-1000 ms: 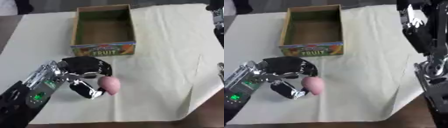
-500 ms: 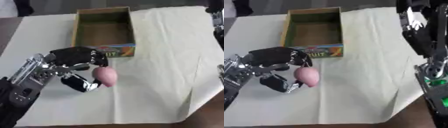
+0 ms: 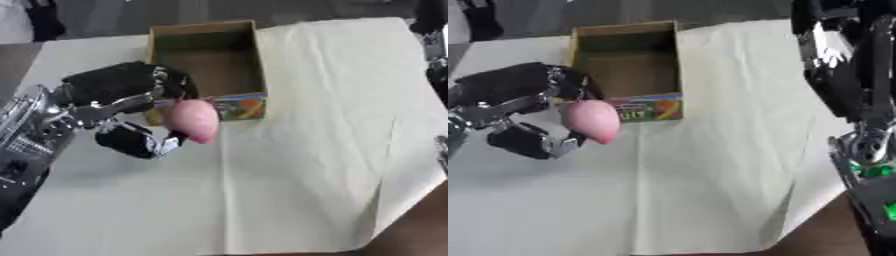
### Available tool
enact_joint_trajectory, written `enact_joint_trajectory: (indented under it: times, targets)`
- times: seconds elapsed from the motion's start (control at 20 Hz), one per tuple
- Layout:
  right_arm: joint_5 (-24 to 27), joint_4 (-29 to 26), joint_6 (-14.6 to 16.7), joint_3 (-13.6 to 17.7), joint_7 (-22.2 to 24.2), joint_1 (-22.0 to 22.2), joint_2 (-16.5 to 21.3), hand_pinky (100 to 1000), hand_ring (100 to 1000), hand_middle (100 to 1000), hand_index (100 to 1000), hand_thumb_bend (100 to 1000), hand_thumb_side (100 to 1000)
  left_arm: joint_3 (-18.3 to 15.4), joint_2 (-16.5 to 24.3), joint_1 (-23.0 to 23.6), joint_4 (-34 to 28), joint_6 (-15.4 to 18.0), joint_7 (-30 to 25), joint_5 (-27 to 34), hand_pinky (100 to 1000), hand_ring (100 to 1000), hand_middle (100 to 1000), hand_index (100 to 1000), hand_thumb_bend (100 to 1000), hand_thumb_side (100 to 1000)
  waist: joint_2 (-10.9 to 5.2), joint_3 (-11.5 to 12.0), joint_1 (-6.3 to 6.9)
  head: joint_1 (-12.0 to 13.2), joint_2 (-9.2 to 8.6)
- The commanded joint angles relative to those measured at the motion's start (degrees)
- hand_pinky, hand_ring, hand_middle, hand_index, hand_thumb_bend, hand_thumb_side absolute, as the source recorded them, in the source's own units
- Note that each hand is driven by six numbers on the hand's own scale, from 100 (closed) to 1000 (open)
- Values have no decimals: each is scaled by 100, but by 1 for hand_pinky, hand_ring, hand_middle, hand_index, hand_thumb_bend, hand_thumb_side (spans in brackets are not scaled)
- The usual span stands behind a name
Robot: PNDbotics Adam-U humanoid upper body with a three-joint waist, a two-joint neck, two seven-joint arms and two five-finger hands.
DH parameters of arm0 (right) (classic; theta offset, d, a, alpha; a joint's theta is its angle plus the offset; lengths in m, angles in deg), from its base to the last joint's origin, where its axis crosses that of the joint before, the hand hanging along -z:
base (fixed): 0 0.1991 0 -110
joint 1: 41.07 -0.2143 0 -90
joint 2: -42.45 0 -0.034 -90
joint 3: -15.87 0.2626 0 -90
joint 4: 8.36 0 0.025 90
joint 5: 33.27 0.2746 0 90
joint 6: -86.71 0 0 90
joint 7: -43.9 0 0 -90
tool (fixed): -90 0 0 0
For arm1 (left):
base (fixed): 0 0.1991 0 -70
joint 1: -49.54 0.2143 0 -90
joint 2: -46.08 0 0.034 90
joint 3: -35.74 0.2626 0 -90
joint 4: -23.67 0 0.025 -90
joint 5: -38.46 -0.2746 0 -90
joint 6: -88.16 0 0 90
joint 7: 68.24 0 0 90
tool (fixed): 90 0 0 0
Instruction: Pick up objects on the table and place them in the box.
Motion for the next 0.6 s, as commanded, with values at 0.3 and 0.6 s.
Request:
enact_joint_trajectory:
  times: [0.3, 0.6]
  targets:
    - [15, -111, 29, 21, 12, -104, 83, 575, 825, 520, 788, 453, 738, -442, 488, -453, 576, -193, 360, 299, 790, 813, 759, 609, 100, 365, -93, -77, 35, 53, -139]
    - [19, -111, 36, 3, 26, -148, 101, 574, 826, 519, 787, 453, 739, -684, 459, -846, 1562, -161, 468, 320, 784, 803, 747, 597, 100, 374, -36, -151, 72, 101, -226]
